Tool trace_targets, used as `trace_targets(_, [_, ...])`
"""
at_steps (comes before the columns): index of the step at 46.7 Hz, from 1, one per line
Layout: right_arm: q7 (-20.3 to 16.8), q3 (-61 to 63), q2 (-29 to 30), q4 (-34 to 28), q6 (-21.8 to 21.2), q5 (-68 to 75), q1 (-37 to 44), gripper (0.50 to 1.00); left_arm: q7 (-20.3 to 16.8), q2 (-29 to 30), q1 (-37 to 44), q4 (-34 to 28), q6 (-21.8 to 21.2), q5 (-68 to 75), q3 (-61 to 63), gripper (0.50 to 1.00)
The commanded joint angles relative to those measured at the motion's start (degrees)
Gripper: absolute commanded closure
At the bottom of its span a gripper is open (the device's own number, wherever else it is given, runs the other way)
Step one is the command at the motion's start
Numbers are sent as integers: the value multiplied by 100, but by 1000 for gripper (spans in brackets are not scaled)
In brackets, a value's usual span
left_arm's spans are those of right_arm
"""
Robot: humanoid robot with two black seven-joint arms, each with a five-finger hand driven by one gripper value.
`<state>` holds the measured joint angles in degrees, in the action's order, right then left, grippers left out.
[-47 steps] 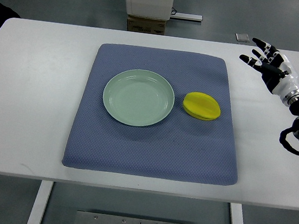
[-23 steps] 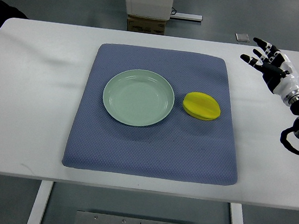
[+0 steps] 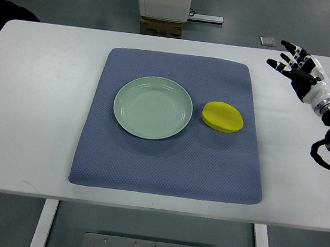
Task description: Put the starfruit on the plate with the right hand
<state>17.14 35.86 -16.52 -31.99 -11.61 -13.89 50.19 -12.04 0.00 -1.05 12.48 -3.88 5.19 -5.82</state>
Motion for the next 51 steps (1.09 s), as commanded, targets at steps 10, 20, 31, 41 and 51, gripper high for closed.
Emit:
trace_targets(10, [9, 0, -9, 0, -8, 0, 61, 500, 0, 0, 0, 0, 1, 0, -7, 500])
trace_targets(20, [9, 0, -9, 0, -8, 0, 61, 500, 0, 0, -9, 0, 1, 0, -7, 500])
trace_targets(31, [18, 0, -18, -9, -8, 0, 78, 500, 0, 0, 0, 0, 1, 0, 2, 500])
trace_targets(41, [18, -9, -27, -9, -17, 0, 87, 500, 0, 0, -9, 0, 1, 0, 2, 500])
trace_targets(51, [44, -18, -27, -9, -131, 0, 79, 500, 0, 0, 0, 0, 1, 0, 2, 500])
